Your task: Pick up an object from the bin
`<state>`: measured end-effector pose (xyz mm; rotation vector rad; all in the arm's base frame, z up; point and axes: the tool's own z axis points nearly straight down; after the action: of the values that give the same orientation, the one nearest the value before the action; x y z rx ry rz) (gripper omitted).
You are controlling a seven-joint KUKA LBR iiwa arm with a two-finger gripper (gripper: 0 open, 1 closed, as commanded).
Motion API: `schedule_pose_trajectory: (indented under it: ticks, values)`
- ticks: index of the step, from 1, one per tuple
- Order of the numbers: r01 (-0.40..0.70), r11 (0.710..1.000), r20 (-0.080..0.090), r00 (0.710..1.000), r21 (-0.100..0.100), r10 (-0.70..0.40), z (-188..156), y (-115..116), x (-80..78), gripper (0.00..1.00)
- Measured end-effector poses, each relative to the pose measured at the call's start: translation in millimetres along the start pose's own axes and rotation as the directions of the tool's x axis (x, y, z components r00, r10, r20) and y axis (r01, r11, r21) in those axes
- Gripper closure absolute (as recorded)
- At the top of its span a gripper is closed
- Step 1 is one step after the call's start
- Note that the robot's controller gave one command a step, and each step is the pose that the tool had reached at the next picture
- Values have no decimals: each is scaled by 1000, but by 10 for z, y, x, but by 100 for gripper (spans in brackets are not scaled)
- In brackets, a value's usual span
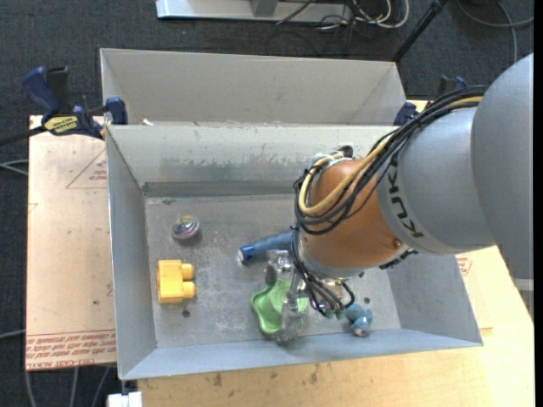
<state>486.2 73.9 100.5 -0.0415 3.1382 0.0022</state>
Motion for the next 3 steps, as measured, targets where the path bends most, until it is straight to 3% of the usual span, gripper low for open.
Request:
schedule_pose_trajectory:
  ticks: [1, 2, 3]
  values:
    - [180, 984, -1, 984, 1, -180, 8, -145, -95, 0]
    - [0, 1000, -4, 1000, -1, 0, 292, -212, -106, 0]
    - [0, 1000, -4, 1000, 0, 0, 286, -205, -108, 0]
